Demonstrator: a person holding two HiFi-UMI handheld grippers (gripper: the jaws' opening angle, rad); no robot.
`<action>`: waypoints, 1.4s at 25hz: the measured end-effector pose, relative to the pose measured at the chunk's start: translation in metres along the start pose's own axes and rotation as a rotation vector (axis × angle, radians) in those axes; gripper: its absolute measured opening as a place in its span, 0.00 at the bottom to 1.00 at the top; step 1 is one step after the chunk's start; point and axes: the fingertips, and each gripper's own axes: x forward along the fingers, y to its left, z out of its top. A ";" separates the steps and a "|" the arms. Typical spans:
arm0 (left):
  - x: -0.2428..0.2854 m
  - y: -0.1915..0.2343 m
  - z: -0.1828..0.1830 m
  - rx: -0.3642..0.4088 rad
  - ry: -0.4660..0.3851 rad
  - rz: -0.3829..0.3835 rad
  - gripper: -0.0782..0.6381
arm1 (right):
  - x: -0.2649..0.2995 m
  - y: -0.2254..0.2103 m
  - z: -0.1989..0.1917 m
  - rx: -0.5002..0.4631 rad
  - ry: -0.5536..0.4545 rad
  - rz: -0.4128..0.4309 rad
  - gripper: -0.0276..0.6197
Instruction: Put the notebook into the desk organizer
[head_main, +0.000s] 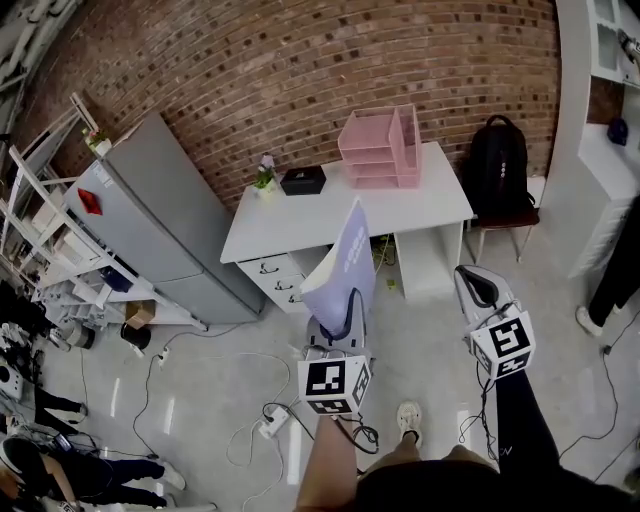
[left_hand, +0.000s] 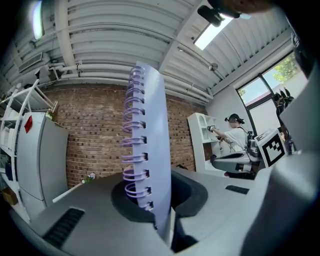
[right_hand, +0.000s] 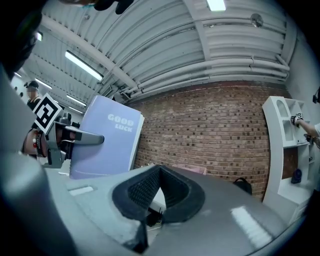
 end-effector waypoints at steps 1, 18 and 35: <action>0.011 0.006 0.000 0.000 0.001 -0.005 0.16 | 0.011 -0.003 -0.001 -0.001 0.003 -0.001 0.04; 0.156 0.095 -0.001 0.001 0.002 -0.056 0.16 | 0.171 -0.049 -0.007 -0.017 0.012 -0.044 0.04; 0.213 0.122 -0.008 0.005 0.005 -0.057 0.16 | 0.232 -0.074 -0.012 -0.024 -0.003 -0.041 0.04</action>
